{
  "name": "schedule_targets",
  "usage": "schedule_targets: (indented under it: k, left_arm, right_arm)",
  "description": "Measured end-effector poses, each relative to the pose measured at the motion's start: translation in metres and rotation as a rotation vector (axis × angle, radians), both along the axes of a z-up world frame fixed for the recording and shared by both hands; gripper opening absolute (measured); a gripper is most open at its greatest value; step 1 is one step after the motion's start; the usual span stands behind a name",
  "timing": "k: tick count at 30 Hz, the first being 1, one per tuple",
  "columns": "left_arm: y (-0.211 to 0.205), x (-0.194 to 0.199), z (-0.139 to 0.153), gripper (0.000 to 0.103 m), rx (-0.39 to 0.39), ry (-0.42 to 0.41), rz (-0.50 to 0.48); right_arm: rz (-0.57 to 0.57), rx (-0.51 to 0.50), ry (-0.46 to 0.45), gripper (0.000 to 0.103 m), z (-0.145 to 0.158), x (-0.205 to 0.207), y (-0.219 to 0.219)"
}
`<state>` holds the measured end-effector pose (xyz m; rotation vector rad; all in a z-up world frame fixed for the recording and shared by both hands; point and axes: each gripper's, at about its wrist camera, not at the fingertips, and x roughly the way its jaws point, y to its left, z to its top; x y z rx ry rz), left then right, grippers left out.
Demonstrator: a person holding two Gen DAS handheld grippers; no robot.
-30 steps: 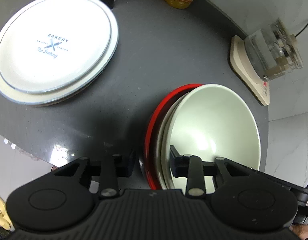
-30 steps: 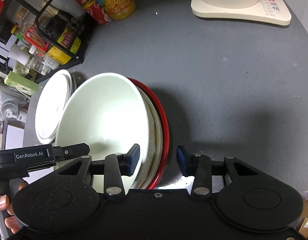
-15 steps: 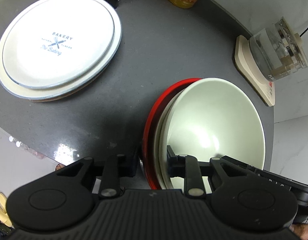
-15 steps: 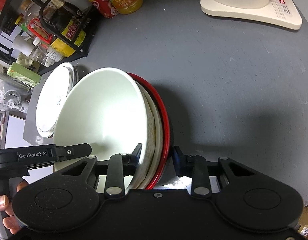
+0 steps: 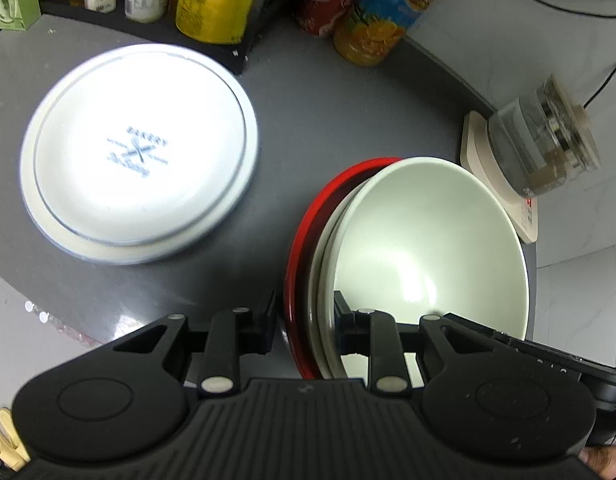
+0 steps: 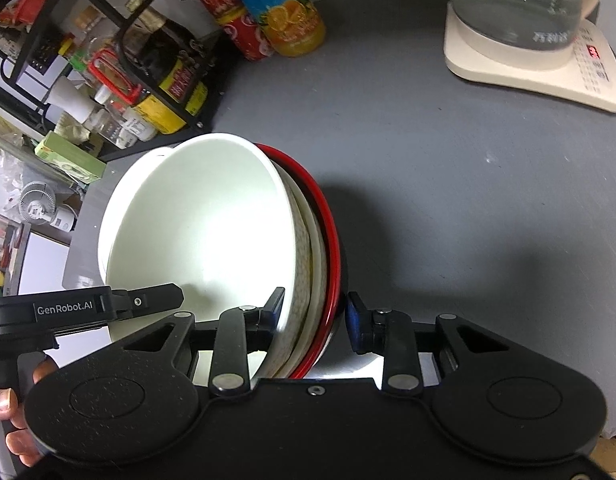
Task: Organize plates and bowls
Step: 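Close both grippers on the red bowl rim and lift the stack, then carry the bowl stack over the plate stack and lower it on top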
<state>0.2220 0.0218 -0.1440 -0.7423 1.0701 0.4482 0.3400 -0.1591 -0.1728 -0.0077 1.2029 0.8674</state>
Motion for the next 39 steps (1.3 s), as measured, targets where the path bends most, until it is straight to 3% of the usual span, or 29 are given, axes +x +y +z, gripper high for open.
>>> schedule_targets:
  k: [21,39]
  left_arm:
    - [0.084,-0.019,0.035,0.026,0.034,-0.058,0.011]
    - [0.163,-0.039,0.022,0.026,0.019,-0.045,0.022]
  right_arm:
    - [0.027,0.028,-0.059,0.03,0.039,-0.022,0.086]
    - [0.041,-0.003,-0.048,0.03,0.037,-0.048,0.173]
